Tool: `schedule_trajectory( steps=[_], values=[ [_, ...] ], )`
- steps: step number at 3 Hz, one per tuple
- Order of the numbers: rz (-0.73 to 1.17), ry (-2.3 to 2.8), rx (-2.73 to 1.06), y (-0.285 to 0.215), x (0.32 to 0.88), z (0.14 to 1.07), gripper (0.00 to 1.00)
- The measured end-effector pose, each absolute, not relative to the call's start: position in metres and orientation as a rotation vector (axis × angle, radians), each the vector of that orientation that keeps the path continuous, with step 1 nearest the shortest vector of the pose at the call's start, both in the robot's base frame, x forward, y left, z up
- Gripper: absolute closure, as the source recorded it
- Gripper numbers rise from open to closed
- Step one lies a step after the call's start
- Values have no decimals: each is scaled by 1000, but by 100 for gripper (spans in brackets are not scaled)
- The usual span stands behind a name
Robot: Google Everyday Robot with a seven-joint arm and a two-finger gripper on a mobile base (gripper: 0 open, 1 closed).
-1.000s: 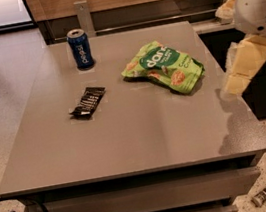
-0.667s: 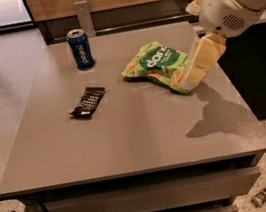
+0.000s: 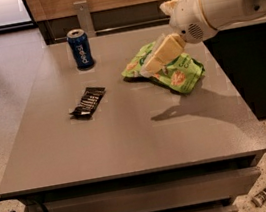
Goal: Knock pepsi can over
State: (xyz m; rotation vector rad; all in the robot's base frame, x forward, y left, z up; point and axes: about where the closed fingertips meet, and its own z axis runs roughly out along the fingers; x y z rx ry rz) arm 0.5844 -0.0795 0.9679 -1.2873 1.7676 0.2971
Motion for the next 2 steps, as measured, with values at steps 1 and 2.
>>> schedule_trajectory(
  steps=[1,2],
  values=[
    [449,1662,-1099,-44,612,965,0],
    [501,1623,-1034,-29,623,965,0]
  ],
)
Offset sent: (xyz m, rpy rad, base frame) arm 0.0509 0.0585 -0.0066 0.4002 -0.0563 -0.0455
